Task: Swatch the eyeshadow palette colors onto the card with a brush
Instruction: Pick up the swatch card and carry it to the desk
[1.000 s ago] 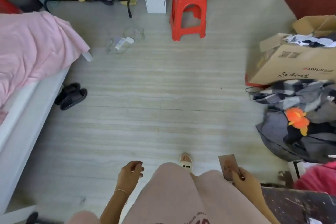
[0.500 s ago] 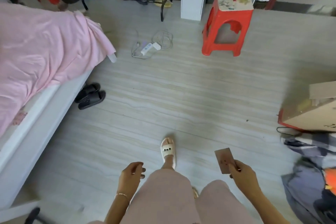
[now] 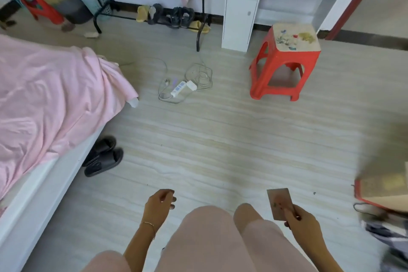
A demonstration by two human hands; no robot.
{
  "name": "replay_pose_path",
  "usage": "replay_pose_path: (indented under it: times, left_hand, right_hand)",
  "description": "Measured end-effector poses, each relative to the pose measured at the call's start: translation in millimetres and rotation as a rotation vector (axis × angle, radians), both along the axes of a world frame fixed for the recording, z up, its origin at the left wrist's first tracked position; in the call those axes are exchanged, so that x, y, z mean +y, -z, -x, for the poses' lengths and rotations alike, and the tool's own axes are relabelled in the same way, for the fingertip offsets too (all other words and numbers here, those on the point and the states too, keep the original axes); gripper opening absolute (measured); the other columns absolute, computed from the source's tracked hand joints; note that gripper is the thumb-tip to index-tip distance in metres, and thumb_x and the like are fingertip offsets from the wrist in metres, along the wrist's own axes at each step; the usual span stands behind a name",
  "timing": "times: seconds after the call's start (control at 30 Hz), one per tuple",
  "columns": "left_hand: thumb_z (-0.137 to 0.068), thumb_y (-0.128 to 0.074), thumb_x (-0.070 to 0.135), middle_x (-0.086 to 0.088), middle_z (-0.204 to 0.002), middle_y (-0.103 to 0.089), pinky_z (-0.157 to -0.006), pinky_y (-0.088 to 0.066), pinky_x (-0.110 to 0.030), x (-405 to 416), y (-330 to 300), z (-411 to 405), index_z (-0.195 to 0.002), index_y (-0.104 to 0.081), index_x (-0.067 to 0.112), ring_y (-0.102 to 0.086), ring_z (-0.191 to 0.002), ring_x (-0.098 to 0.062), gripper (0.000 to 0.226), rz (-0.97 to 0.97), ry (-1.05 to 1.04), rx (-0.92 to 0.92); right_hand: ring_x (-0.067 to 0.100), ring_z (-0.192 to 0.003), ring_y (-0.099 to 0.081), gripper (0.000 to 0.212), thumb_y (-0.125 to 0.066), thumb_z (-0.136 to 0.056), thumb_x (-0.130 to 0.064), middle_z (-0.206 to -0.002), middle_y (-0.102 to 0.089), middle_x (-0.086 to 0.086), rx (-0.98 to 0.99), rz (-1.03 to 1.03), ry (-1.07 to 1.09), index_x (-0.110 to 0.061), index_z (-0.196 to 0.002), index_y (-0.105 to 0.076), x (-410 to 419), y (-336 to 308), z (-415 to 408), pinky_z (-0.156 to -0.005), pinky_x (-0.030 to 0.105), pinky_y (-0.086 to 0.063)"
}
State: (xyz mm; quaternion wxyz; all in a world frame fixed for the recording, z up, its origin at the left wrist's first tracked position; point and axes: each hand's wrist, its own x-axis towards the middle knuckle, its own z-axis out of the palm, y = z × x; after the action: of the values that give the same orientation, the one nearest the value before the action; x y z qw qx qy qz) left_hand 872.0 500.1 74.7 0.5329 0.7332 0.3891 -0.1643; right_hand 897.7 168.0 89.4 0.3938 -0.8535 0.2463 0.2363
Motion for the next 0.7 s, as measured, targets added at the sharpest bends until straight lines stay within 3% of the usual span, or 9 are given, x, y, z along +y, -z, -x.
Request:
replay_pose_path:
  times: [0.27, 0.5, 0.7]
  left_hand:
    - [-0.091, -0.049, 0.017, -0.003, -0.087, -0.067, -0.076, -0.047, -0.033, 3.4, 12.2, -145.0, -0.096, -0.062, 0.014, -0.063, -0.072, -0.016, 0.015, 0.041, 0.093, 0.034]
    - [-0.091, -0.048, 0.014, -0.012, -0.088, -0.066, -0.059, -0.043, -0.026, 4.0, 10.4, -258.1, -0.097, -0.06, 0.007, -0.057, -0.066, -0.022, 0.015, 0.082, 0.012, 0.121]
    - [-0.092, -0.047, 0.015, -0.005, -0.09, -0.066, -0.076, -0.047, -0.033, 26.9, -7.8, -365.3, -0.098, -0.059, 0.015, -0.063, -0.077, -0.018, 0.014, -0.035, 0.037, 0.032]
  right_hand:
    - [0.015, -0.064, -0.064, 0.012, -0.054, -0.09, -0.018, -0.066, -0.067, 0.002, 0.03, -0.022, 0.132, -0.019, -0.083, -0.064, 19.4, 11.3, -107.8, -0.059, 0.027, -0.04]
    - [0.015, -0.063, -0.064, 0.018, -0.053, -0.091, -0.023, -0.064, -0.067, 0.001, 0.039, -0.019, 0.105, -0.018, -0.078, -0.064, 11.2, 16.2, -250.0, -0.055, 0.024, -0.039]
    - [0.023, -0.071, -0.063, 0.021, -0.049, -0.092, -0.02, -0.071, -0.066, 0.009, 0.015, -0.025, -0.089, -0.015, -0.075, -0.061, 38.6, 8.2, -389.1, -0.057, 0.029, -0.041]
